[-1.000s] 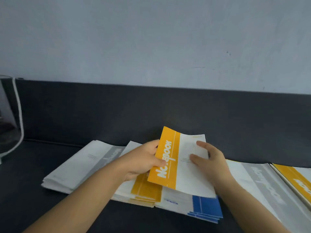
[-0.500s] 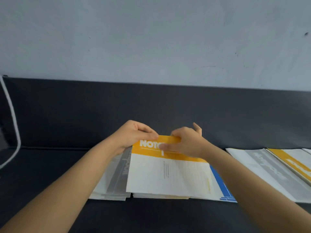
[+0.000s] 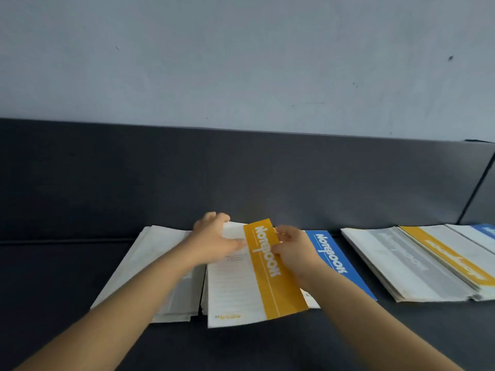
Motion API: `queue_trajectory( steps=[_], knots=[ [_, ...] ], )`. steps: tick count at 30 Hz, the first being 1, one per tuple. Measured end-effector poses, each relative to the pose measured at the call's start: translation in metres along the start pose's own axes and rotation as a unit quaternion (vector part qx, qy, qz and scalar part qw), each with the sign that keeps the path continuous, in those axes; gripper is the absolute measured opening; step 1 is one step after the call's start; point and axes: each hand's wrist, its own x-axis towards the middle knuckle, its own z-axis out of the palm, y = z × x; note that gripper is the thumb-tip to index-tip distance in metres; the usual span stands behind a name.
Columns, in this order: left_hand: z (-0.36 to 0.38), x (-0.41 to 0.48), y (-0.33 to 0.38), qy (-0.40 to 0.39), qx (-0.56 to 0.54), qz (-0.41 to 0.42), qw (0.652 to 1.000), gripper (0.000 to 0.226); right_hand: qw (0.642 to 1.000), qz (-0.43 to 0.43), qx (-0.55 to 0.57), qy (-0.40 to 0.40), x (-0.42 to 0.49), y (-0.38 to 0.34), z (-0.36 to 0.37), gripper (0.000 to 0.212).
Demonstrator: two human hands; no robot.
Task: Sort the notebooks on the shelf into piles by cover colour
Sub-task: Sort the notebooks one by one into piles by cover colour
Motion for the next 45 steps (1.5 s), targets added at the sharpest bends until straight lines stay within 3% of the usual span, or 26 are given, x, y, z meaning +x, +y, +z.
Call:
queue_trajectory(
  steps=[2,5,10,14,20,25,30,33,35,39,45],
  knots=[
    [0.017,-0.004,0.004,-0.033,0.163,0.065,0.984,0.070,0.996,-0.029,-0.062,0.059,0.003,0.003,0.008,0.045],
    [0.039,-0.003,-0.003,-0.088,0.259,0.103,0.956,0.074,0.978,-0.081,-0.180,0.061,0.008,0.008,0.012,0.049],
    [0.034,0.021,-0.010,-0.118,0.309,0.121,0.936,0.075,0.936,-0.123,-0.328,0.037,0.002,0.021,-0.006,0.043],
    [0.028,0.027,0.005,-0.114,0.301,0.126,0.939,0.073,0.892,-0.166,-0.418,0.045,0.006,0.034,-0.064,0.047],
    [0.069,0.025,0.108,-0.059,0.293,0.179,0.937,0.068,0.888,-0.128,-0.439,0.053,0.024,0.060,-0.175,0.055],
    [0.146,0.024,0.212,-0.065,0.233,0.185,0.952,0.065,0.864,-0.091,-0.494,0.027,0.051,0.103,-0.274,0.057],
    [0.226,0.052,0.306,-0.087,0.198,0.129,0.968,0.055,0.851,-0.068,-0.517,0.055,0.081,0.142,-0.357,0.049],
    [0.260,0.066,0.346,-0.094,0.117,0.081,0.985,0.056,0.830,-0.073,-0.552,0.012,0.097,0.156,-0.386,0.041],
    [0.274,0.073,0.363,-0.079,0.053,0.057,0.994,0.056,0.821,-0.101,-0.561,-0.033,0.100,0.159,-0.393,0.040],
    [0.285,0.086,0.374,-0.038,-0.062,-0.016,0.997,0.060,0.862,-0.129,-0.489,-0.039,0.096,0.158,-0.388,0.036],
    [0.288,0.087,0.381,0.023,-0.183,-0.043,0.982,0.065,0.848,-0.154,-0.503,-0.065,0.091,0.158,-0.394,0.037]
  ],
)
